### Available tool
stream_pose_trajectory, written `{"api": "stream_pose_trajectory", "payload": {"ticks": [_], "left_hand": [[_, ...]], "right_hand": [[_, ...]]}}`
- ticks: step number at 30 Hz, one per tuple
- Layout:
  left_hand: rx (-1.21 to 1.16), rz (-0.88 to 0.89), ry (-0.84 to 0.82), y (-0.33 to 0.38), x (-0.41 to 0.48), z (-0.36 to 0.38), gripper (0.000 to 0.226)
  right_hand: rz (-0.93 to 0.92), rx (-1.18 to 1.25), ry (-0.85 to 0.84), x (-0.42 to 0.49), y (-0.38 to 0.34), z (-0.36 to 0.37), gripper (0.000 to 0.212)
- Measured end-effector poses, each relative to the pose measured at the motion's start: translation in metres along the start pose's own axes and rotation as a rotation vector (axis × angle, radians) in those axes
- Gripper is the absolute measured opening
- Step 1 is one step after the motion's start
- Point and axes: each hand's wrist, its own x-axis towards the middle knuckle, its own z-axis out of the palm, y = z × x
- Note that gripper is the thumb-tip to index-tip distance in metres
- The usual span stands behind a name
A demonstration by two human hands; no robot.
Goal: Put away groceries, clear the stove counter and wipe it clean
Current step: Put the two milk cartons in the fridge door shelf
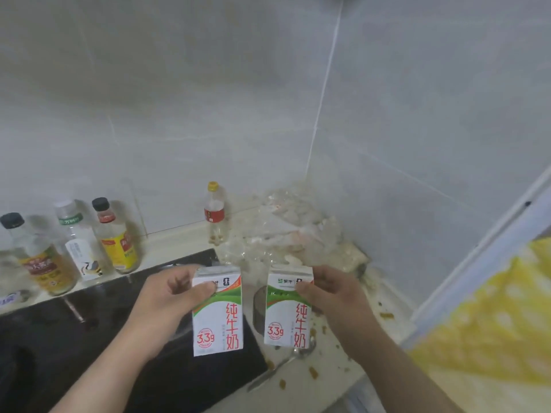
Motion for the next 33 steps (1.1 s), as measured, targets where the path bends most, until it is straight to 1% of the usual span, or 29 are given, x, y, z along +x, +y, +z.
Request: {"api": "stream_pose_trajectory", "payload": {"ticks": [2,5,8,10,13,16,17,18,20,21,22,23,25,28,30,31,33], "left_hand": [[-0.01,0.006,-0.054,0.0,0.001,0.008,0.05],[-0.043,0.054,-0.128,0.004,0.0,0.025,0.065],[-0.069,0.028,-0.238,0.012,-0.007,0.046,0.066],[-0.025,0.031,-0.273,0.017,-0.012,0.062,0.06],[0.046,0.051,-0.321,0.026,-0.024,0.091,0.031],[0.091,0.054,-0.375,0.036,-0.039,0.121,0.021],[0.091,0.056,-0.388,0.039,-0.045,0.132,0.018],[0.082,0.066,-0.403,0.042,-0.052,0.144,0.022],[0.07,0.113,-0.433,0.049,-0.069,0.167,0.042],[0.052,0.119,-0.448,0.051,-0.077,0.18,0.035],[0.041,0.114,-0.471,0.054,-0.086,0.192,0.02],[0.029,0.115,-0.501,0.057,-0.096,0.205,0.01],[0.026,0.141,-0.555,0.063,-0.119,0.232,0.015],[0.015,0.171,-0.636,0.074,-0.159,0.272,0.021],[0.003,0.196,-0.707,0.079,-0.185,0.298,0.021],[-0.012,0.208,-0.737,0.081,-0.197,0.311,0.017],[-0.039,0.21,-0.797,0.084,-0.221,0.335,0.007]], "right_hand": [[-0.006,0.014,0.045,-0.014,0.004,-0.005,0.018],[-0.024,0.025,0.151,-0.037,0.005,-0.016,0.018],[-0.042,0.046,0.232,-0.064,0.002,-0.032,0.016],[-0.045,0.059,0.286,-0.083,0.0,-0.045,0.014],[-0.057,0.077,0.376,-0.114,-0.002,-0.067,0.011],[-0.085,0.079,0.457,-0.149,-0.007,-0.089,0.013],[-0.094,0.083,0.483,-0.163,-0.008,-0.097,0.011],[-0.105,0.09,0.511,-0.177,-0.009,-0.104,0.008],[-0.129,0.091,0.569,-0.207,-0.011,-0.119,0.007],[-0.137,0.088,0.594,-0.223,-0.012,-0.126,0.007],[-0.144,0.089,0.617,-0.24,-0.012,-0.134,0.007],[-0.152,0.09,0.639,-0.258,-0.013,-0.141,0.007],[-0.165,0.081,0.693,-0.296,-0.013,-0.155,0.008],[-0.17,0.073,0.785,-0.353,-0.011,-0.176,0.029],[-0.169,0.085,0.846,-0.389,-0.008,-0.188,0.034],[-0.173,0.093,0.875,-0.407,-0.006,-0.195,0.031],[-0.181,0.102,0.947,-0.441,-0.001,-0.207,0.015]]}}
